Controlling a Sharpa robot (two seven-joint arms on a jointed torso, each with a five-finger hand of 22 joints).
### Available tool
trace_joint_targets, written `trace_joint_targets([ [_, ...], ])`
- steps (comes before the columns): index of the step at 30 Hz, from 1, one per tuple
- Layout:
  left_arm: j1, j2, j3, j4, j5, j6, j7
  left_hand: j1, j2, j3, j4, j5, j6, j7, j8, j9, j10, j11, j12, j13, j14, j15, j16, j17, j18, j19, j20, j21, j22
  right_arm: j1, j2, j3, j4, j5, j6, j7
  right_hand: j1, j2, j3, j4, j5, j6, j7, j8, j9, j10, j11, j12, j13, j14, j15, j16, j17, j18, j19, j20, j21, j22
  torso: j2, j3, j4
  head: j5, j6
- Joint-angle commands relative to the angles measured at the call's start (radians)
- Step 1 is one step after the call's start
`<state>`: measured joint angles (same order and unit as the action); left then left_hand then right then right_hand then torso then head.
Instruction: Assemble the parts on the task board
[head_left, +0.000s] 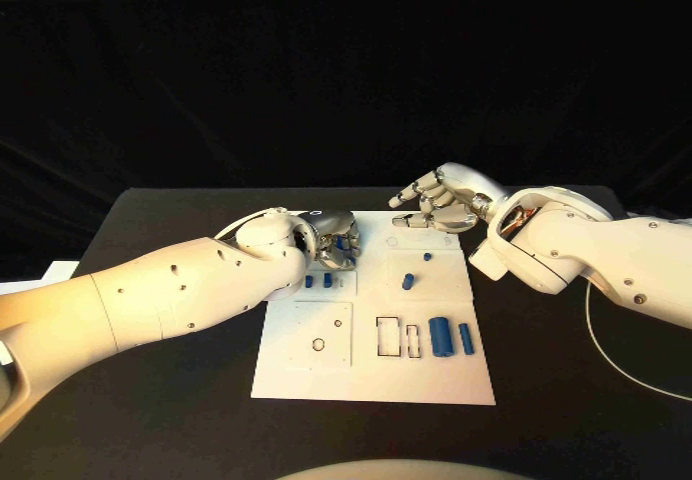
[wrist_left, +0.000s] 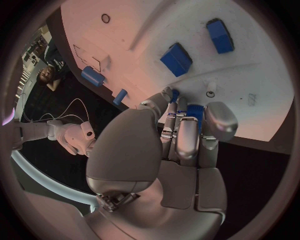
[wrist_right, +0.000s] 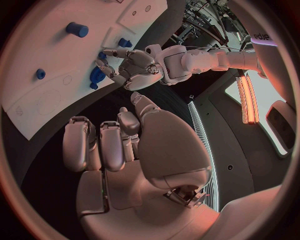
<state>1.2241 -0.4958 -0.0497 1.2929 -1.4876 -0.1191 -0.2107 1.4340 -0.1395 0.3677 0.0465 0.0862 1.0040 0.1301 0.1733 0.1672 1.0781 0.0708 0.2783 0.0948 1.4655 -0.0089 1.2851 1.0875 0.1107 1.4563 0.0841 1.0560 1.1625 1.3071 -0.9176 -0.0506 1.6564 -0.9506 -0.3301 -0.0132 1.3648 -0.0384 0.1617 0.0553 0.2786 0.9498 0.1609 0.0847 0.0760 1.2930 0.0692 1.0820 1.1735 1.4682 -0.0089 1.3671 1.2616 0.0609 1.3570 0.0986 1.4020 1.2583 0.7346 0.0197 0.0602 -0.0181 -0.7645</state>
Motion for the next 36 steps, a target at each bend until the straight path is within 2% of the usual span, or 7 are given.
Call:
trace_joint_targets([
  [1, -0.002, 0.004, -0.001, 0.000, -0.010, 0.029, 0.002, 0.004, 0.005, 0.011, -0.002, 0.005, 0.015, 0.000, -0.003, -0.002, 0.016, -0.002, -0.005, -0.002, 0.022, -0.010, -0.003, -0.004, -0.010, 0.009, -0.003, 0.015, 0.013, -0.001, 0.001, 0.000, 0.001, -0.003, 0.010, 0.009, -0.007, 0.003, 0.006, 0.002, 0.005, 0.006, -0.004, 0.005, 0.000, -0.003, -0.004, -0.001, 0.000, 0.038, -0.001, -0.006, 0.000, 0.013, -0.006, 0.001, -0.003, -0.001, 0.000, 0.0004, -0.0001, 0.001, 0.000],
  [9, -0.003, 0.003, -0.001, 0.000, -0.010, 0.050, -0.008, 0.040, 0.028, 0.068, -0.039, 0.005, 0.078, -0.011, 0.008, 0.000, 0.096, -0.022, 0.004, 0.008, 0.025, -0.026, 0.007, -0.003, -0.020, 0.020, -0.016, 0.074, 0.064, -0.001, 0.001, 0.000, 0.001, -0.003, 0.011, 0.008, -0.007, 0.004, 0.007, 0.002, 0.005, 0.007, -0.003, 0.005, 0.000, -0.002, -0.004, 0.000, 0.001, 0.038, -0.002, -0.006, 0.001, 0.012, -0.006, 0.001, -0.003, -0.001, 0.000, 0.0001, 0.0002, 0.000, -0.001],
  [13, -0.003, 0.004, 0.000, 0.001, -0.011, 0.045, -0.011, 0.048, 0.033, 0.091, -0.058, 0.006, 0.095, -0.011, 0.007, 0.000, 0.113, -0.024, 0.000, 0.012, 0.025, -0.028, 0.011, -0.002, -0.024, 0.023, -0.020, 0.095, 0.082, -0.001, 0.001, 0.000, 0.001, -0.003, 0.011, 0.008, -0.007, 0.004, 0.007, 0.002, 0.005, 0.007, -0.003, 0.005, 0.000, -0.002, -0.004, 0.000, 0.001, 0.038, -0.002, -0.006, 0.001, 0.012, -0.006, 0.001, -0.003, -0.001, 0.000, 0.0000, -0.0004, 0.000, -0.001],
  [25, -0.008, -0.011, 0.007, 0.020, -0.002, -0.009, 0.007, 0.032, 0.026, 0.130, -0.087, 0.006, 0.102, -0.006, -0.011, -0.008, 0.124, -0.020, -0.023, 0.017, 0.025, -0.025, 0.017, -0.007, -0.029, 0.023, -0.020, 0.121, 0.107, -0.001, 0.001, 0.000, 0.001, -0.003, 0.010, 0.010, -0.007, 0.004, 0.007, 0.002, 0.005, 0.007, -0.003, 0.005, 0.000, -0.002, -0.004, 0.000, 0.001, 0.038, -0.002, -0.006, 0.001, 0.012, -0.006, 0.001, -0.003, -0.001, -0.001, 0.0006, 0.0005, -0.001, 0.000],
  [28, -0.009, -0.027, 0.017, 0.041, 0.022, -0.027, 0.014, 0.028, 0.024, 0.136, -0.091, 0.005, 0.102, -0.005, -0.015, -0.009, 0.125, -0.019, -0.028, 0.018, 0.025, -0.023, 0.019, -0.007, -0.030, 0.023, -0.019, 0.125, 0.111, -0.001, 0.001, 0.000, 0.001, -0.002, 0.010, 0.010, -0.007, 0.004, 0.007, 0.002, 0.005, 0.007, -0.003, 0.005, 0.000, -0.002, -0.004, 0.000, 0.001, 0.038, -0.002, -0.006, 0.001, 0.012, -0.006, 0.001, -0.003, -0.001, -0.001, 0.0004, 0.0013, -0.002, 0.000],
  [32, -0.007, -0.065, 0.044, 0.084, 0.104, -0.037, 0.012, 0.019, 0.021, 0.151, -0.102, 0.005, 0.098, -0.001, -0.026, -0.014, 0.120, -0.014, -0.043, 0.018, 0.024, -0.020, 0.020, -0.012, -0.030, 0.022, -0.017, 0.129, 0.117, -0.001, 0.000, 0.000, 0.000, -0.001, 0.009, 0.010, -0.007, 0.004, 0.007, 0.002, 0.005, 0.007, -0.003, 0.005, 0.000, -0.002, -0.004, 0.000, 0.001, 0.038, -0.002, -0.006, 0.001, 0.012, -0.006, 0.001, -0.003, -0.001, -0.002, 0.0012, 0.0019, -0.001, 0.003],
  [36, -0.001, -0.105, 0.060, 0.114, 0.161, -0.031, 0.001, 0.016, 0.021, 0.154, -0.104, 0.005, 0.098, -0.001, -0.028, -0.015, 0.120, -0.014, -0.046, 0.019, 0.023, -0.020, 0.019, -0.016, -0.030, 0.022, -0.016, 0.129, 0.117, -0.001, -0.001, 0.000, 0.000, -0.001, 0.009, 0.009, -0.008, 0.004, 0.007, 0.003, 0.005, 0.007, -0.003, 0.005, 0.000, -0.002, -0.004, 0.000, 0.000, 0.038, -0.001, -0.007, 0.000, 0.013, -0.006, 0.001, -0.004, -0.002, -0.002, 0.0015, 0.0014, 0.001, 0.005],
])
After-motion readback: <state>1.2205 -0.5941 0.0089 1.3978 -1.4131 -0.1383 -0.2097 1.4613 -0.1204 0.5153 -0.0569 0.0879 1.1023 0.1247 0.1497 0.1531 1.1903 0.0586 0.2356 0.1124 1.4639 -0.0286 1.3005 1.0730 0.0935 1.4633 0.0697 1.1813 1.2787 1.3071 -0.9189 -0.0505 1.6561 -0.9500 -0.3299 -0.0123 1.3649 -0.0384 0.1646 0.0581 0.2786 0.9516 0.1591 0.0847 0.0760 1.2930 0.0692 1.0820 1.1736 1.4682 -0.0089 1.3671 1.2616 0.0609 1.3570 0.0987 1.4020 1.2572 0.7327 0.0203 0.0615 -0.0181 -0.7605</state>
